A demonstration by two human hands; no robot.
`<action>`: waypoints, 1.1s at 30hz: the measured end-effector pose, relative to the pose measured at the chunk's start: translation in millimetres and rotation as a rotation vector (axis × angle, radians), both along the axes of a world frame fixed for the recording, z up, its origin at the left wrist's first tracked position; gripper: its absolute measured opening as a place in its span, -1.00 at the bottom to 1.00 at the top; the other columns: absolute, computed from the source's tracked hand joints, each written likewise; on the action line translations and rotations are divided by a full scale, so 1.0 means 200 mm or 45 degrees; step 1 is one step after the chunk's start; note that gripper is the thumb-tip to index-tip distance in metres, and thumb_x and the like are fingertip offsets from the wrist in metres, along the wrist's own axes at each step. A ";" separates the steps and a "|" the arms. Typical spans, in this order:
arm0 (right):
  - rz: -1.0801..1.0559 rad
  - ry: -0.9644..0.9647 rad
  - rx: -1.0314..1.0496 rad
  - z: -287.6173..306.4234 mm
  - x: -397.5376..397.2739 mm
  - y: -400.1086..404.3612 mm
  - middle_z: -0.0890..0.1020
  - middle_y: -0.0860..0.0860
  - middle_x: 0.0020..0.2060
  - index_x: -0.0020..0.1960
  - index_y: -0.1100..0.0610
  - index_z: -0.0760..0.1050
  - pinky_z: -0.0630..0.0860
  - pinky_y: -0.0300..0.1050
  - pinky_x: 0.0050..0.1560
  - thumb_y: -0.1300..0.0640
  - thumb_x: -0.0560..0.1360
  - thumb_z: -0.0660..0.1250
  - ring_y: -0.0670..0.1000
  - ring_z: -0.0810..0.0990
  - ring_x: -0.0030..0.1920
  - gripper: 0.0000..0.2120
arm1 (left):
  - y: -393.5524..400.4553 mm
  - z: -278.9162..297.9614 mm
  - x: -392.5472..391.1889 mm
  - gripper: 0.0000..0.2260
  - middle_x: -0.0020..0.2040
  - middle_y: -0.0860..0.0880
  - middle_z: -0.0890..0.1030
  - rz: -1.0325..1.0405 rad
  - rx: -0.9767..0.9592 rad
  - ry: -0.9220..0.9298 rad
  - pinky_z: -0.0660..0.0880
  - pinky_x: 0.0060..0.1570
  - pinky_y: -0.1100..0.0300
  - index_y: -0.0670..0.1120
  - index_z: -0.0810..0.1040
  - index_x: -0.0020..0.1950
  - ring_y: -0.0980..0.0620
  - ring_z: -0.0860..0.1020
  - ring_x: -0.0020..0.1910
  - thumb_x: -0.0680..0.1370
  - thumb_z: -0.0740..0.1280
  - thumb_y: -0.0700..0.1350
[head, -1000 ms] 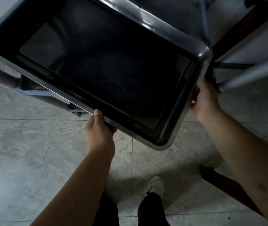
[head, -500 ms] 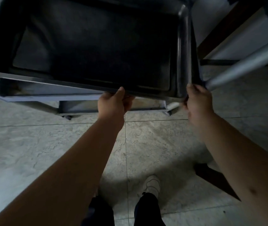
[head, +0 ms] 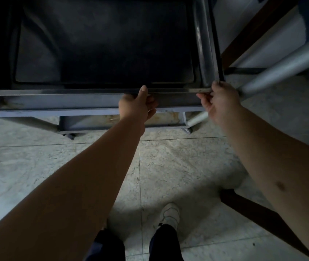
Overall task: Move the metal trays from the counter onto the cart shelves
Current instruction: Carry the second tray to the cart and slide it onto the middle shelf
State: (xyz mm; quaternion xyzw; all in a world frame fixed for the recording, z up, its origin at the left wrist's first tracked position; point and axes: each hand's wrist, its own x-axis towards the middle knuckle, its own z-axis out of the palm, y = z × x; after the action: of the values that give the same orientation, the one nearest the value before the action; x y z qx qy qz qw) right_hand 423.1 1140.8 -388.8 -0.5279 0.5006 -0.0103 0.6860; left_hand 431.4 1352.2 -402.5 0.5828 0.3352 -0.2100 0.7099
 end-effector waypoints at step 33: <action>1.649 0.239 -1.727 1.97 -1.22 0.62 -0.32 0.01 0.55 0.57 -0.10 -0.25 -0.06 0.27 0.45 -0.66 0.22 -0.22 0.12 -0.26 0.55 0.07 | 0.88 2.18 -0.98 -0.08 0.60 -0.10 -0.37 -1.475 1.806 -0.764 -0.09 0.54 -0.22 0.20 -0.48 0.49 -0.22 -0.33 0.56 0.26 -0.35 0.63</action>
State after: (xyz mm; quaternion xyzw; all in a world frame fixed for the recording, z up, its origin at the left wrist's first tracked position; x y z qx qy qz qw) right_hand 178.5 1264.2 4.5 -0.9889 0.0501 0.1261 0.0613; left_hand 235.5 1527.6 34.1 0.9808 -0.1510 -0.1185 0.0348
